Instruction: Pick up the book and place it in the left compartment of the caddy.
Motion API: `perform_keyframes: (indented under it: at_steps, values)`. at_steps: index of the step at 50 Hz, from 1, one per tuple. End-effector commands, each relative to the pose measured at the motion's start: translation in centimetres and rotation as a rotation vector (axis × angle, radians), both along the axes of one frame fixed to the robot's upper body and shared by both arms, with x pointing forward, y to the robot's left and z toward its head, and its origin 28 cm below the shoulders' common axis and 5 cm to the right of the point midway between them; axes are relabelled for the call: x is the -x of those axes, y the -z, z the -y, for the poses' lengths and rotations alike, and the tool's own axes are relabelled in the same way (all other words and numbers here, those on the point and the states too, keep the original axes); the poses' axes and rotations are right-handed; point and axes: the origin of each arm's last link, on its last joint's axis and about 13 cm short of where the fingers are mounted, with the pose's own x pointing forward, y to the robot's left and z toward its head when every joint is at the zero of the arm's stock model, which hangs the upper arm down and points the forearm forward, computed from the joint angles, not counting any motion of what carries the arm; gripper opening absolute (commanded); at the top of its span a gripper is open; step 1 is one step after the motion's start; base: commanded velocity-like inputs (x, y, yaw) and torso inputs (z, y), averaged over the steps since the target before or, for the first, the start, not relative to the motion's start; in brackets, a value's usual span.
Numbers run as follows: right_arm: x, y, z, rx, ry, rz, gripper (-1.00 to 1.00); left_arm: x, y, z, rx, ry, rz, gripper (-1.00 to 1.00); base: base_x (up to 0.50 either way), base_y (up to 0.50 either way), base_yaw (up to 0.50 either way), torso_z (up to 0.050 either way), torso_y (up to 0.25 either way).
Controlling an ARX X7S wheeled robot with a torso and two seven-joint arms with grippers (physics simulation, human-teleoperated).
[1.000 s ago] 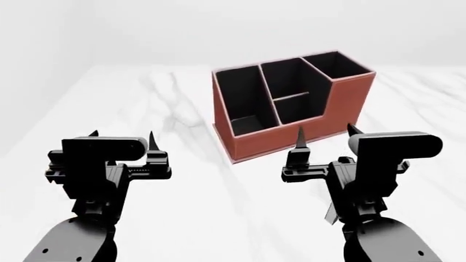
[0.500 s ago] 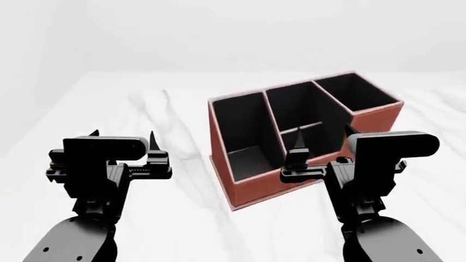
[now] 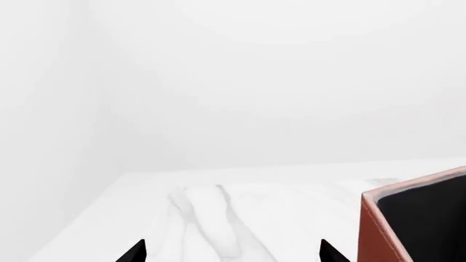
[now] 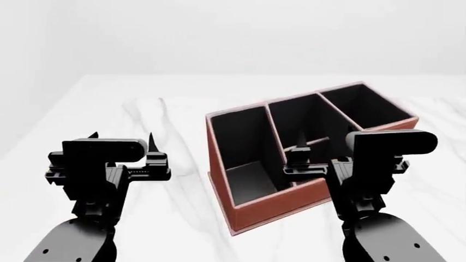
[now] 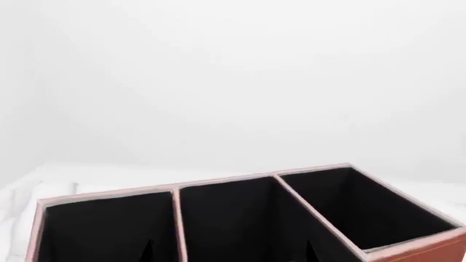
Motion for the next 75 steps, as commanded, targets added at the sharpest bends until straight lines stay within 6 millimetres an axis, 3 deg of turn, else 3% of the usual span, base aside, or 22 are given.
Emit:
perform_keyframes:
  at_steps: [1, 5, 9, 10, 11, 12, 14, 17, 23, 27, 45, 65, 75]
  values:
    - [0.2, -2.3, 1.0, 0.041, 0.225, -0.090, 1.00, 0.1, 0.0, -0.1, -0.001, -0.002, -0.001, 1.00, 0.00, 0.00, 0.00, 0.000, 0.000]
    - [1.5, -3.5, 2.0, 0.008, 0.320, -0.164, 1.00, 0.0, -0.1, -0.1, 0.002, -0.001, -0.003, 1.00, 0.00, 0.00, 0.00, 0.000, 0.000]
    - [1.0, -4.4, 3.8, -0.048, 0.511, -0.290, 1.00, 0.0, 0.1, 0.1, 0.003, 0.004, -0.005, 1.00, 0.00, 0.00, 0.00, 0.000, 0.000]
    - [2.7, -1.9, 3.8, 0.065, 0.530, -0.393, 1.00, 0.0, 0.1, -0.2, 0.004, -0.002, -0.008, 1.00, 0.00, 0.00, 0.00, 0.000, 0.000]
    - [4.2, -2.2, 3.4, 0.136, 0.537, -0.380, 1.00, -0.1, 0.1, -0.2, 0.004, -0.002, -0.008, 1.00, 0.00, 0.00, 0.00, 0.000, 0.000]
    - [4.8, -3.8, 3.4, 0.150, 0.451, -0.372, 1.00, -0.1, 0.1, -0.2, 0.004, -0.002, -0.008, 1.00, 0.00, 0.00, 0.00, 0.000, 0.000]
    - [6.7, -4.4, 4.7, 0.159, 0.419, -0.587, 1.00, -0.1, 0.1, -0.1, 0.002, -0.001, -0.009, 1.00, 0.00, 0.00, 0.00, 0.000, 0.000]
    - [5.5, -5.5, 4.0, -0.140, 0.495, -0.552, 1.00, -0.1, 0.0, -0.1, 0.002, 0.000, -0.010, 1.00, 0.00, 0.00, 0.00, 0.000, 0.000]
    - [5.3, -5.6, 4.1, -0.159, 0.512, -0.562, 1.00, -0.1, -0.1, -0.1, 0.001, 0.000, -0.008, 1.00, 0.00, 0.00, 0.00, 0.000, 0.000]
    - [5.1, -5.5, 4.8, -0.233, 0.612, -0.600, 1.00, -0.1, 0.0, -0.1, 0.001, -0.002, -0.011, 1.00, 0.00, 0.00, 0.00, 0.000, 0.000]
    - [6.0, -3.6, 5.7, -0.303, 0.689, -0.791, 1.00, -0.3, 0.4, -0.3, 0.009, -0.002, -0.016, 1.00, 0.00, 0.00, 0.00, 0.000, 0.000]
    - [6.9, -1.2, 5.8, -0.252, 0.729, -0.915, 1.00, -0.3, 0.5, -0.2, 0.009, 0.000, -0.017, 1.00, 0.00, 0.00, 0.00, 0.000, 0.000]
    - [7.9, -1.4, 5.6, -0.221, 0.741, -0.924, 1.00, -0.4, 0.5, -0.2, 0.011, -0.001, -0.018, 1.00, 0.00, 0.00, 0.00, 0.000, 0.000]
